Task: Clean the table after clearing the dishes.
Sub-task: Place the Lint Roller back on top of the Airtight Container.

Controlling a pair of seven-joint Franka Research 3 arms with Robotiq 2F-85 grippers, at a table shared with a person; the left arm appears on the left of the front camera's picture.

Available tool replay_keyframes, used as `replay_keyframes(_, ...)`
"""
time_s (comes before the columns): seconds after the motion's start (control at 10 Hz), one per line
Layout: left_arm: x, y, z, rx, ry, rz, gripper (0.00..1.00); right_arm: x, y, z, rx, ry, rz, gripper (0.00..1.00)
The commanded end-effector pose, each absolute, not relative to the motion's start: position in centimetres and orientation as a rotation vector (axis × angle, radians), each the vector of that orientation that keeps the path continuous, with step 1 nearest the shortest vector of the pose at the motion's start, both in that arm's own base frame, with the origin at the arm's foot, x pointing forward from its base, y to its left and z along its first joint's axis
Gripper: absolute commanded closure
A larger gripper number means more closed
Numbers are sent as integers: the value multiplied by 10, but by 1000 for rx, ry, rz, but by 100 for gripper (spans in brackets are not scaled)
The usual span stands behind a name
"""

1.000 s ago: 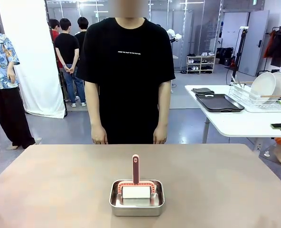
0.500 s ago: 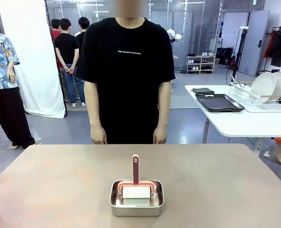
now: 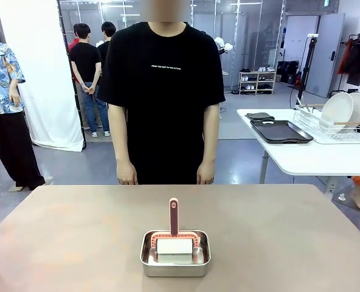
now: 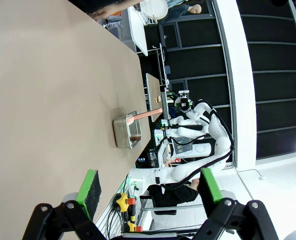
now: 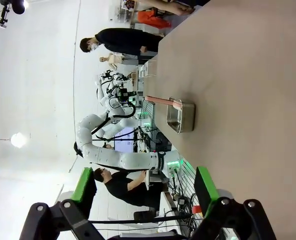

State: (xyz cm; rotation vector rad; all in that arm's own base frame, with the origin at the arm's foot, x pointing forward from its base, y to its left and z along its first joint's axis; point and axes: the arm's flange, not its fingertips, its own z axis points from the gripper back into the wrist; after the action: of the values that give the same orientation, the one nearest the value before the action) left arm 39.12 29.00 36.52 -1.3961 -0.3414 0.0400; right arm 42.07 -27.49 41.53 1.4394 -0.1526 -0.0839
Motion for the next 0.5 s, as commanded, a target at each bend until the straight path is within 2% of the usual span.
replay_keyframes(0.0, 388, 290, 366, -1397, -346, 44, 0, 421, -272, 418, 1458, -150, -70, 0)
replay_keyframes(0.4, 388, 290, 366, -1397, -346, 44, 0, 421, -272, 418, 1458, -150, -70, 0)
